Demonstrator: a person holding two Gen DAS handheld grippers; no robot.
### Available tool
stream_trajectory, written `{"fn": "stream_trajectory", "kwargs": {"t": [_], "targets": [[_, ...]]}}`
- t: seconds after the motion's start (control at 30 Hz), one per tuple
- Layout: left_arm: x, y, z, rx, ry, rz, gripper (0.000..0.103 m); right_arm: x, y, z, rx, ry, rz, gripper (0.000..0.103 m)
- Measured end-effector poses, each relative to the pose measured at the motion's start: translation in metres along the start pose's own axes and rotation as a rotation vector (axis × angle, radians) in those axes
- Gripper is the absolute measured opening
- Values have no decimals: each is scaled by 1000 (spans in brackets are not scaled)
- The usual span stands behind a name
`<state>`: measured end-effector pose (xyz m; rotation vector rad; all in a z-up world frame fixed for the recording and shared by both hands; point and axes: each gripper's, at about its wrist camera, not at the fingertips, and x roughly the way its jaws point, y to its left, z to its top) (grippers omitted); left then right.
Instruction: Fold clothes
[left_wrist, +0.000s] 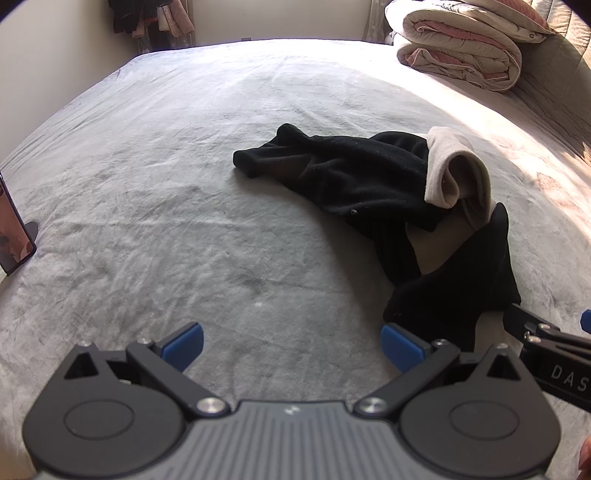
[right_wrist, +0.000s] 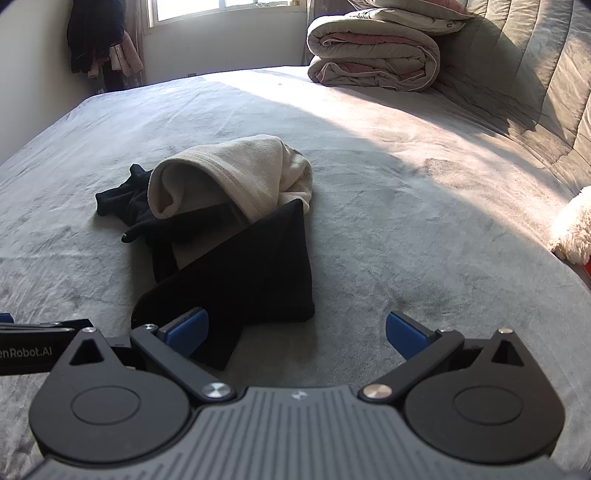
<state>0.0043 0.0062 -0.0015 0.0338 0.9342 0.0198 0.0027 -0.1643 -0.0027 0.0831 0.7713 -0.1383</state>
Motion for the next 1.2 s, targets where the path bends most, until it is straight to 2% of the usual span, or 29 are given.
{"fn": "stream_trajectory", "kwargs": {"t": [0.1, 0.23, 0.33, 0.43, 0.6, 0.73, 0.87, 0.97, 1.2], "targets": [[-2, 1, 1, 1, 2, -15, 103, 4, 2, 2, -4, 9, 2, 103], [-3, 6, 7, -5, 30, 15, 103, 6, 5, 6, -15, 4, -14, 103], [-9, 12, 17, 7, 27, -5, 103, 10, 5, 13, -12, 20, -28, 103], [-11, 19, 31, -8, 47, -45, 103, 13, 9, 28, -24, 41, -9, 103], [-3, 31, 43, -39, 28, -29, 103, 24, 16, 49, -23, 64, 37, 103], [25, 39, 35, -32, 45, 13, 103, 46, 20, 54, -5, 111, 91, 103], [65, 46, 20, 20, 135, 50, 103, 73, 17, 40, 16, 162, 122, 103], [68, 49, 14, 24, 108, 33, 103, 88, 16, 34, 13, 205, 138, 103], [74, 55, 0, 30, 38, -8, 103, 95, 20, 26, -65, 148, 149, 103]]}}
